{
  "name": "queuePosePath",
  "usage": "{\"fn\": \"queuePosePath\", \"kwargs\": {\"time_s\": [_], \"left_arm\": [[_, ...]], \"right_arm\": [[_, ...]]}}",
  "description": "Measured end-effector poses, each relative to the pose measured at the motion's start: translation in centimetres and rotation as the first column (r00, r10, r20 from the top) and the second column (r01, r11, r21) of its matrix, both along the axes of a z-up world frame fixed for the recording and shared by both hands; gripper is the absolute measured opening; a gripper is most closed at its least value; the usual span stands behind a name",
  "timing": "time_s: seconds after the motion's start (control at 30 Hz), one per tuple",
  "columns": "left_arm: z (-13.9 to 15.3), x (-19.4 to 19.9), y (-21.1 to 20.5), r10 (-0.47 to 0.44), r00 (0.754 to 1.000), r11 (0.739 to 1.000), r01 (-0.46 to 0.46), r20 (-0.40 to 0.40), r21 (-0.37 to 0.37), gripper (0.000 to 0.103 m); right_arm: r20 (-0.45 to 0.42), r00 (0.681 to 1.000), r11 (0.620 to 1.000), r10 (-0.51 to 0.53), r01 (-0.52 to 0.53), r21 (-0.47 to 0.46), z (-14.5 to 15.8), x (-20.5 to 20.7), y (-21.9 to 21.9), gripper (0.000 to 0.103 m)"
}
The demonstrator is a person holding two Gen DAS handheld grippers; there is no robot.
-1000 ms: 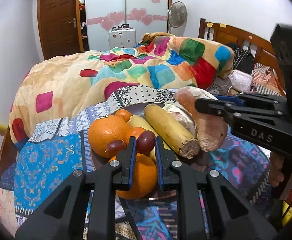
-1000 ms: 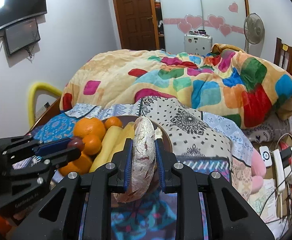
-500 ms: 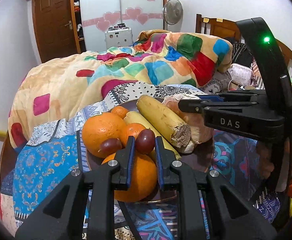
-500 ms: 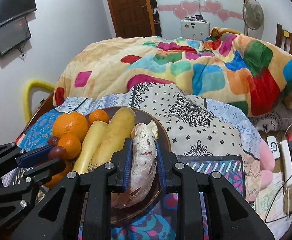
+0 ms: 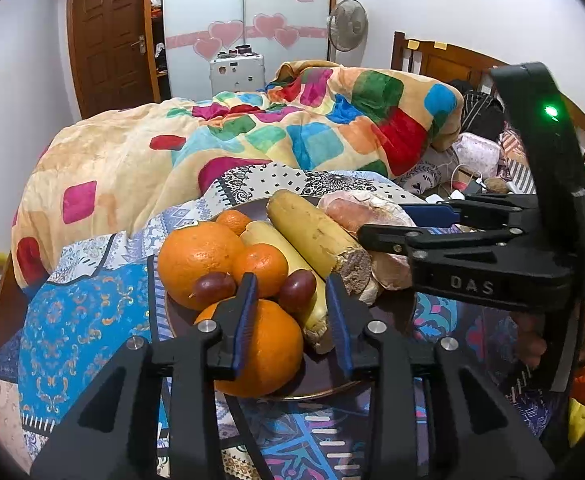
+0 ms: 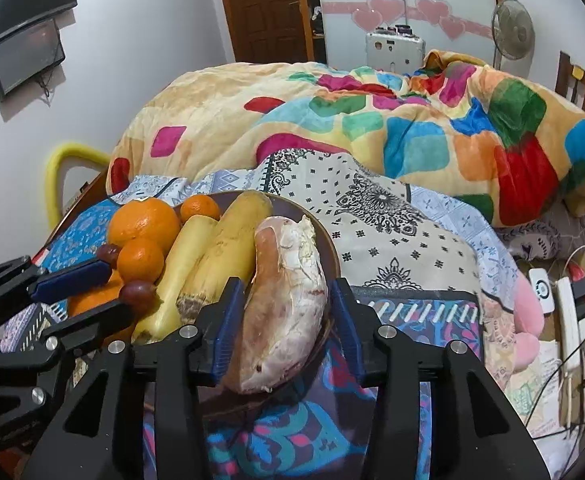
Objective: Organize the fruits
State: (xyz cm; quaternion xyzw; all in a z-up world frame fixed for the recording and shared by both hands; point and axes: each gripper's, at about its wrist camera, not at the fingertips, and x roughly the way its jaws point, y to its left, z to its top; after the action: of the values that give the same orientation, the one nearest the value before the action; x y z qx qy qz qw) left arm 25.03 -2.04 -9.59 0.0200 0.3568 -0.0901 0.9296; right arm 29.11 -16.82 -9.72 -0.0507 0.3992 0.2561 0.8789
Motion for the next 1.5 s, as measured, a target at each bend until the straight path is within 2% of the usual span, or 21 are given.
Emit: {"fn": "queuePosePath", "kwargs": {"time_s": [0.1,0.27,0.47,0.67,0.87,0.93,1.03,1.1,1.23,1.33,1.5], "left_arm": [[0.5,-0.4,0.3,0.015,1.000,1.000,-0.015,0.000,-0.021,0.035],[2.9,-2.5,1.1,0.052,0.998,0.997,-0.050,0.041,-0.055,0.035],[8.4,-8.1,1.1,0.088,0.982,0.995,-0.078,0.168,-0.067,0.035],[13.6,-15.4,0.5,0.100,0.946,0.994,-0.083,0.309,-0.067,0.037],[16.5,-22.4,0.3,0.120,0.902,0.992,-0.092,0.415,-0.088,0.051],[17.1,-24.6,0.0,0.129,0.883,0.991,-0.099,0.451,-0.091,0.058],[17.6,-27.1,-0.3,0.132,0.861,0.991,-0.103,0.491,-0.087,0.063],[17.8,-28.5,-0.6,0.130,0.852,0.991,-0.102,0.507,-0.082,0.073],[17.7,-30.4,-0.9,0.142,0.835,0.990,-0.120,0.532,-0.077,0.082],[17.5,-31.1,-0.8,0.154,0.828,0.988,-0.132,0.540,-0.078,0.092],[17.1,-31.8,-0.7,0.170,0.821,0.985,-0.148,0.546,-0.085,0.098]], "right_arm": [[0.040,0.999,1.000,-0.004,0.004,-0.014,0.8,-0.9,-0.2,0.042],[0.122,0.992,1.000,-0.015,0.014,0.017,4.0,-3.8,-1.3,0.042],[0.240,0.971,0.996,-0.021,0.001,0.084,9.2,-9.4,-2.5,0.042],[0.365,0.930,0.986,-0.048,-0.015,0.167,13.8,-16.0,-4.0,0.042],[0.485,0.868,0.973,-0.107,-0.009,0.231,16.7,-22.7,-5.8,0.056],[0.511,0.851,0.970,-0.123,-0.005,0.242,17.1,-24.2,-6.0,0.067],[0.548,0.824,0.968,-0.145,0.004,0.250,17.2,-26.2,-6.0,0.075],[0.567,0.809,0.969,-0.155,0.013,0.245,17.2,-27.2,-6.0,0.080],[0.584,0.791,0.963,-0.184,0.027,0.268,17.0,-28.7,-5.9,0.095],[0.593,0.780,0.960,-0.200,0.034,0.278,16.9,-29.6,-5.9,0.103],[0.618,0.761,0.964,-0.197,0.038,0.261,16.7,-31.0,-5.7,0.103]]}}
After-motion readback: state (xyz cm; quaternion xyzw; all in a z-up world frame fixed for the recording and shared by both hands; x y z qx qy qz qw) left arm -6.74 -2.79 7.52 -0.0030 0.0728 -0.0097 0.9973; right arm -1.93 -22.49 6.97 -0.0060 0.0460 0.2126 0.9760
